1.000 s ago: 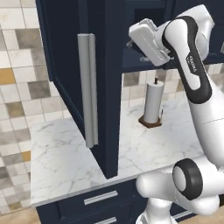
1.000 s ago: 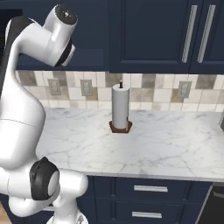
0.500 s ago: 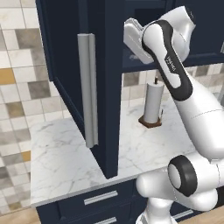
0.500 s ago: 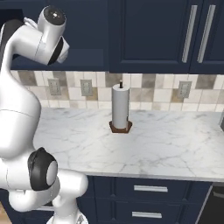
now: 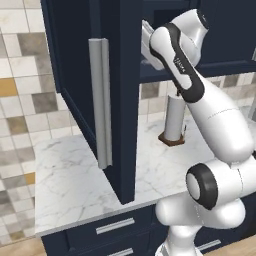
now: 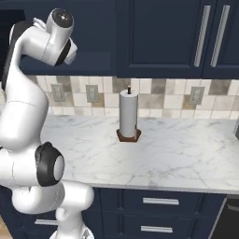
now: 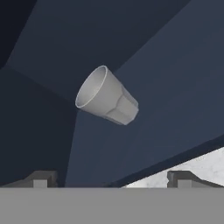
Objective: There is a bowl on the dining counter. Grab a lemon wedge from the fridge and place it in the bowl. Then get the liquor bottle and glass cup from the cabinet and place them next to the bowl.
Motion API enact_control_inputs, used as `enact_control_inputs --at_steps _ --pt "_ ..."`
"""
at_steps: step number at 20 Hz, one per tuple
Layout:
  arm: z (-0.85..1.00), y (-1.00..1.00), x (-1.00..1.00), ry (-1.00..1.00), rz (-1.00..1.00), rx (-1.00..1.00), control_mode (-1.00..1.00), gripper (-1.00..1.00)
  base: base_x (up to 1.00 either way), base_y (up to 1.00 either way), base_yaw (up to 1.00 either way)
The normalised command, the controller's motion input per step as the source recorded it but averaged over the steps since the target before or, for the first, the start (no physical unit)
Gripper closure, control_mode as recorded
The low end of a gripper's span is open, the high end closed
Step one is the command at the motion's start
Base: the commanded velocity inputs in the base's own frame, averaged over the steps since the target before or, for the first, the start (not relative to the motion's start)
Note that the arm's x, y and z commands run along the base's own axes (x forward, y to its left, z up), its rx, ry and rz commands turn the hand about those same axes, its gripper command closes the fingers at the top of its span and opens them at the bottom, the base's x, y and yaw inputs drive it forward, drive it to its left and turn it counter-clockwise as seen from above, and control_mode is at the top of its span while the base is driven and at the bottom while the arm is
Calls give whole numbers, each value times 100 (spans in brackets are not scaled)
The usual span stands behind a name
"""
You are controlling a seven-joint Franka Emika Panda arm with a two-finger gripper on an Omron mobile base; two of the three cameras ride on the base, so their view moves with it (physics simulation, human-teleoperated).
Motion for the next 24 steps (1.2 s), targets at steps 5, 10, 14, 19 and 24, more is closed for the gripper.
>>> enact_control_inputs --at_steps 5,10,14,19,24 --pt "0 18 56 4 -1 1 -100 -100 0 0 0" --pt "0 12 52 4 -2 0 -100 -100 0 0 0" --pt "-2 16 44 5 -1 0 -100 -100 0 0 0" --pt "-5 13 33 2 -2 0 -100 -100 0 0 0" --pt "-11 11 34 3 -2 0 -100 -100 0 0 0"
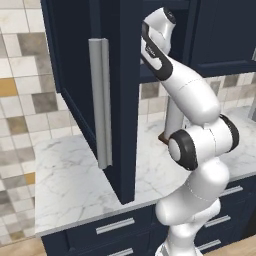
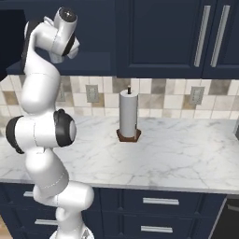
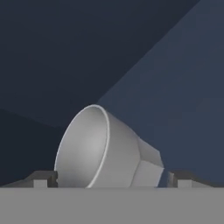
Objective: There is a bowl on the dining counter. Grab a lemon wedge from the fridge and place it in the bowl. Then get the liquor bottle and glass cup from the cabinet and place them next to the bowl.
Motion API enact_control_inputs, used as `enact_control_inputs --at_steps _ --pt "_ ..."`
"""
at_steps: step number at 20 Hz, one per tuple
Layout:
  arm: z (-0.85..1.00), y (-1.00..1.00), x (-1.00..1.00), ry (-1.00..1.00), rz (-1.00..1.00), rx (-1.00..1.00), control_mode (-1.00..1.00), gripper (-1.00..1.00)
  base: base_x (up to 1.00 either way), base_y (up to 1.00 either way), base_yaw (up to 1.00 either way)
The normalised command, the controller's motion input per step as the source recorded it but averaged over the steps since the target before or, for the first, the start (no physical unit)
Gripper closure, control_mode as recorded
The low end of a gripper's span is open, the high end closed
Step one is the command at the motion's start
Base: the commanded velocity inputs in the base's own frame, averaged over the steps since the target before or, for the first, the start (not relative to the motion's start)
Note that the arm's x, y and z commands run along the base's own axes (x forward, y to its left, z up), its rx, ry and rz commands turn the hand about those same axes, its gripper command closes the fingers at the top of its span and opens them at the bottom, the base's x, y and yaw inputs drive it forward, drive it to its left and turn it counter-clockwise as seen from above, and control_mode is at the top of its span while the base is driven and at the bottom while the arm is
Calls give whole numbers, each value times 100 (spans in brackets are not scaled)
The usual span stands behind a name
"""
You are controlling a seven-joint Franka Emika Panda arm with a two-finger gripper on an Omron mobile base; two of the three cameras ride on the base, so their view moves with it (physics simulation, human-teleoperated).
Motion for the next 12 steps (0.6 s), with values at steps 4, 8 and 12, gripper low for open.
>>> enact_control_inputs --at_steps 4,8,12 --pt "-16 4 24 4 -1 0 -100 -100 0 0 0" --pt "-13 0 24 2 0 0 -100 -100 0 0 0" --pt "-13 4 20 2 0 0 -100 -100 0 0 0"
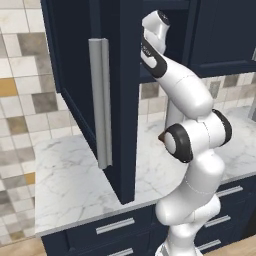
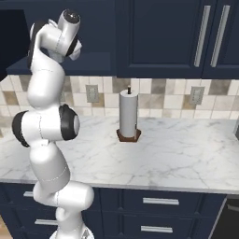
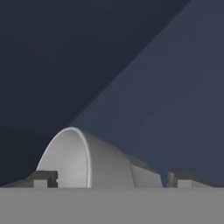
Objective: There is a bowl on the dining counter. Grab a lemon wedge from the fridge and place it in the bowl. Then get the liquor bottle and glass cup from the cabinet and place them next to the bowl.
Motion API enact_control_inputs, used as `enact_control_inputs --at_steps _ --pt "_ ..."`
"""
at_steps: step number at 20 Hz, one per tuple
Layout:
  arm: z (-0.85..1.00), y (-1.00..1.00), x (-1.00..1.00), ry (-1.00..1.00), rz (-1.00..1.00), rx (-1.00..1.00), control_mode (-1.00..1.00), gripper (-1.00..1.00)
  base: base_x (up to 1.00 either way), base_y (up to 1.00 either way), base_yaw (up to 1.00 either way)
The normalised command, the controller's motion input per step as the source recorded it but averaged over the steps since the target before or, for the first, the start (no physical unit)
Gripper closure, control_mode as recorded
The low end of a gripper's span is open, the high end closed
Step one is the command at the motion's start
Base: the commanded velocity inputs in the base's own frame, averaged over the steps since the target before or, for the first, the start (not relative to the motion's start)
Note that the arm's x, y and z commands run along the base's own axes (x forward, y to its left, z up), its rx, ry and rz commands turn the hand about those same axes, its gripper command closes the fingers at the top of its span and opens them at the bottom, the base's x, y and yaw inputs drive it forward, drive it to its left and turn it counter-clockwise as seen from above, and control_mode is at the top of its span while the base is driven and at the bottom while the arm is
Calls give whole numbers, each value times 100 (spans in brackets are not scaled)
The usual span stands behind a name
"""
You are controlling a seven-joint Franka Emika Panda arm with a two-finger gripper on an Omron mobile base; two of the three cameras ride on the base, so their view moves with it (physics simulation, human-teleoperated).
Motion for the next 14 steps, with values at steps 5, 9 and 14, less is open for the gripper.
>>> enact_control_inputs --at_steps 5,9,14 --pt "-8 7 1 0 0 0 -100 -100 0 0 0" --pt "-14 13 0 1 0 0 -100 -100 0 0 0" --pt "-22 10 0 4 0 0 -100 100 0 0 0"
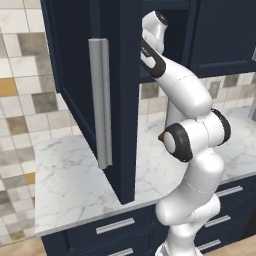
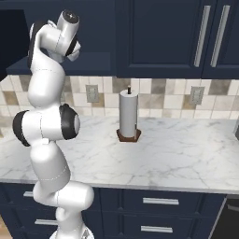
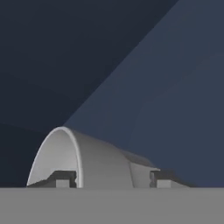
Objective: There is a bowl on the dining counter. Grab a lemon wedge from the fridge and place it in the bowl. Then get the liquor bottle and glass cup from the cabinet and place them next to the bowl.
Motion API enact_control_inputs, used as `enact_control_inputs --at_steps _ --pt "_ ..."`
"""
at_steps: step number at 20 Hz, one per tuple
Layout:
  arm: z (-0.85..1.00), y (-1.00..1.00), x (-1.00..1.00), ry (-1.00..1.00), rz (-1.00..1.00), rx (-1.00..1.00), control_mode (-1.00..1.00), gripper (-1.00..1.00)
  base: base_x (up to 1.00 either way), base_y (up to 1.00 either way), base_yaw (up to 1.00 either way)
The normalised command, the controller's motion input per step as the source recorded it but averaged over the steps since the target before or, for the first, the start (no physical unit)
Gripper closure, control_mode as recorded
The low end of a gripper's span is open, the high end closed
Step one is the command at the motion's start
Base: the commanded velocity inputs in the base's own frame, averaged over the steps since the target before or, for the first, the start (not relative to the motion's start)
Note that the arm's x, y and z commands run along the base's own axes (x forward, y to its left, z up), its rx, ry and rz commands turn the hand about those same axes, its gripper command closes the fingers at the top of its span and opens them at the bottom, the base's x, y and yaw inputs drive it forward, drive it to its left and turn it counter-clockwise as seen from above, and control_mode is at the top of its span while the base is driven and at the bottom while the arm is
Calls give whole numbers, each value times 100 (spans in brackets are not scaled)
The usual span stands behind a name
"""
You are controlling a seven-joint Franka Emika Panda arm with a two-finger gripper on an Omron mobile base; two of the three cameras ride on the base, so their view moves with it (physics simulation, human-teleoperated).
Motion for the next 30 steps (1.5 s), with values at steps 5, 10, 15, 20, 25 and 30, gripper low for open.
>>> enact_control_inputs --at_steps 5,10,15,20,25,30 --pt "-18 0 -4 2 0 0 -100 100 0 0 0" --pt "-16 -5 -46 0 -2 2 -100 100 0 0 0" --pt "-10 -23 -85 0 -3 2 -100 100 0 0 0" --pt "8 -50 -100 -8 -4 1 -100 100 0 0 0" --pt "14 -63 -100 -4 -3 -1 -100 100 0 0 0" --pt "1 -43 -100 1 -1 -8 -100 100 0 0 0"
